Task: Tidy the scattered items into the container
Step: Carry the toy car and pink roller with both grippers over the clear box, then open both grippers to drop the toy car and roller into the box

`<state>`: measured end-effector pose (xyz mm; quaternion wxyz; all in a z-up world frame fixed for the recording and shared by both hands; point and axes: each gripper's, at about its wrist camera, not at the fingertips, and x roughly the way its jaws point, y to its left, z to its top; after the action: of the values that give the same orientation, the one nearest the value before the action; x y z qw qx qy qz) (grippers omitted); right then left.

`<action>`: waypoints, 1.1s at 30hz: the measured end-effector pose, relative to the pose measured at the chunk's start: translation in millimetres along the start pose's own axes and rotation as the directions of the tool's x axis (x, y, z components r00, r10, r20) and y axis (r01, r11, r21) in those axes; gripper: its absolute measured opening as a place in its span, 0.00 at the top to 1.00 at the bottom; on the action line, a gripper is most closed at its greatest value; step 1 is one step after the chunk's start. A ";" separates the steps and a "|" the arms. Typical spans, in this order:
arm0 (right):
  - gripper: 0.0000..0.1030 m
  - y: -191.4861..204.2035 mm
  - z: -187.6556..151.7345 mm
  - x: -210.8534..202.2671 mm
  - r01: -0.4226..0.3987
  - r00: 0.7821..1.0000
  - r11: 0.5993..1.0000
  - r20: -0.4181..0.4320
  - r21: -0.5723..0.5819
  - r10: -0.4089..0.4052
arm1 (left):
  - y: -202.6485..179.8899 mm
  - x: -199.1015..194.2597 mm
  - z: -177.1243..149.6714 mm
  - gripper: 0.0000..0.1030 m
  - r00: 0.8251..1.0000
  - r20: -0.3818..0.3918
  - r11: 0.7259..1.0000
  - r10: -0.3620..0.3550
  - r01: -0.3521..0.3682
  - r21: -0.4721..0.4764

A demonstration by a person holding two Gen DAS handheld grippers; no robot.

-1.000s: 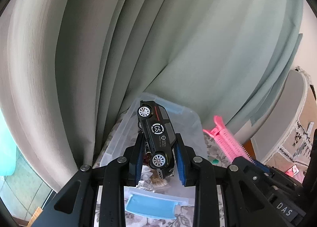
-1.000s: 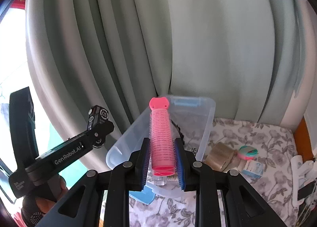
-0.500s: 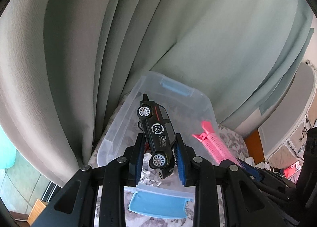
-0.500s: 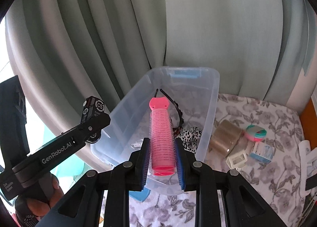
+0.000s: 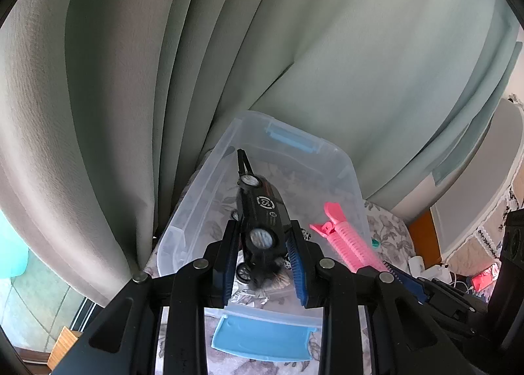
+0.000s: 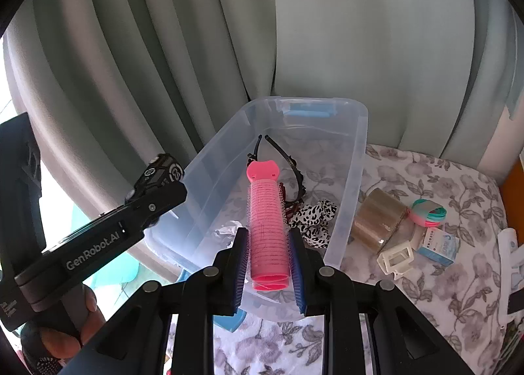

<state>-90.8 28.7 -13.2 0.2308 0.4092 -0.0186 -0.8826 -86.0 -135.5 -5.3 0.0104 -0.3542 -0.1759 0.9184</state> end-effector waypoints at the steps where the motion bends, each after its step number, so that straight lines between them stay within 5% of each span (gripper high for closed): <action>1: 0.73 0.0 0.3 -0.3 0.000 1.000 1.000 -0.002 0.001 0.000 | 0.0 -0.5 0.2 0.71 1.000 0.001 1.000 0.004 -0.004 -0.001; 6: 0.72 -1.0 0.3 0.2 0.002 1.000 1.000 -0.009 0.003 -0.002 | -4.0 -3.9 2.2 0.70 1.000 0.000 1.000 0.006 -0.006 0.000; 14: 0.72 2.1 -1.9 -3.4 0.011 1.000 1.000 -0.019 -0.006 -0.011 | -2.5 1.4 5.0 0.43 1.000 -0.002 1.000 0.018 -0.018 -0.009; 21: 0.48 1.7 -2.4 -8.7 0.013 1.000 1.000 -0.004 -0.009 -0.013 | 0.1 5.7 6.8 0.32 1.000 -0.005 1.000 0.020 -0.020 -0.014; 33: 0.32 1.8 -4.8 -21.4 0.020 1.000 1.000 0.017 -0.017 -0.020 | -4.2 -10.8 6.7 0.22 1.000 0.004 1.000 0.028 -0.028 0.004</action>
<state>-74.7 36.9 -0.7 0.2252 0.3999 -0.0091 -0.8884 -82.8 -135.2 7.7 -0.0019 -0.3546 -0.1691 0.9196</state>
